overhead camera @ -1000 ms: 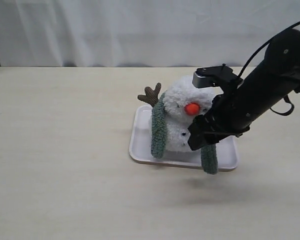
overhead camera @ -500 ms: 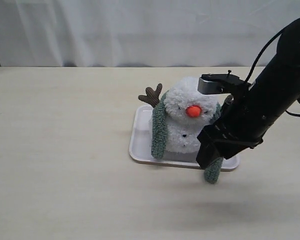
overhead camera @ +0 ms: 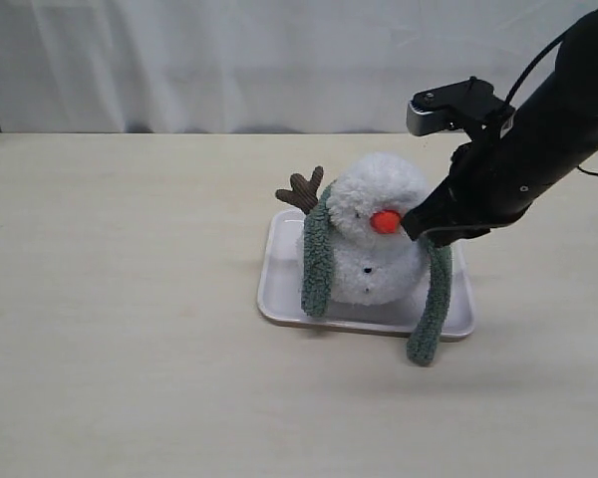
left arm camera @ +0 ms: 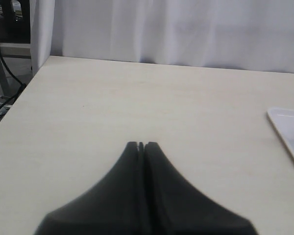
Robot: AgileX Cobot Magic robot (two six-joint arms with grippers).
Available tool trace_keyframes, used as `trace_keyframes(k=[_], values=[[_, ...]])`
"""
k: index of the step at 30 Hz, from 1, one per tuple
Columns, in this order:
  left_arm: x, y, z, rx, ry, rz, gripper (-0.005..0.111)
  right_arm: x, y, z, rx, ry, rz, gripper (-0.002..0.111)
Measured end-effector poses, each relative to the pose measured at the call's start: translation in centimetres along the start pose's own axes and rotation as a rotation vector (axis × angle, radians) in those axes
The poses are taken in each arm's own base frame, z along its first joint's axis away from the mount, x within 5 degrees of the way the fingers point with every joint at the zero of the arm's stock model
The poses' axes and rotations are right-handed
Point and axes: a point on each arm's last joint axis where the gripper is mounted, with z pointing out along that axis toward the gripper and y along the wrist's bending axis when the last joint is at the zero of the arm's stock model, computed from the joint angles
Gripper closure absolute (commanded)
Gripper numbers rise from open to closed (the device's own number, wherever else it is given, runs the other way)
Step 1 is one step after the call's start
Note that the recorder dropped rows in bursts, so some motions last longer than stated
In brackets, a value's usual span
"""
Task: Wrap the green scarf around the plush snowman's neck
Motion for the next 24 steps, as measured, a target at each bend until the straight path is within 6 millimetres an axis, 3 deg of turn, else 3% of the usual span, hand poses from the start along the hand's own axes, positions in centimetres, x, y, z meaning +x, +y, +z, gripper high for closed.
trace_keyframes(k=[11,24], values=[[0.0,0.0,0.0,0.0,0.0,0.0,0.107,-0.2,-1.0,1.5,0.115,-0.149,0.044,0.104],[0.0,0.0,0.0,0.0,0.0,0.0,0.107,0.2,-1.2,4.0,0.11,-0.113,0.045,0.104]])
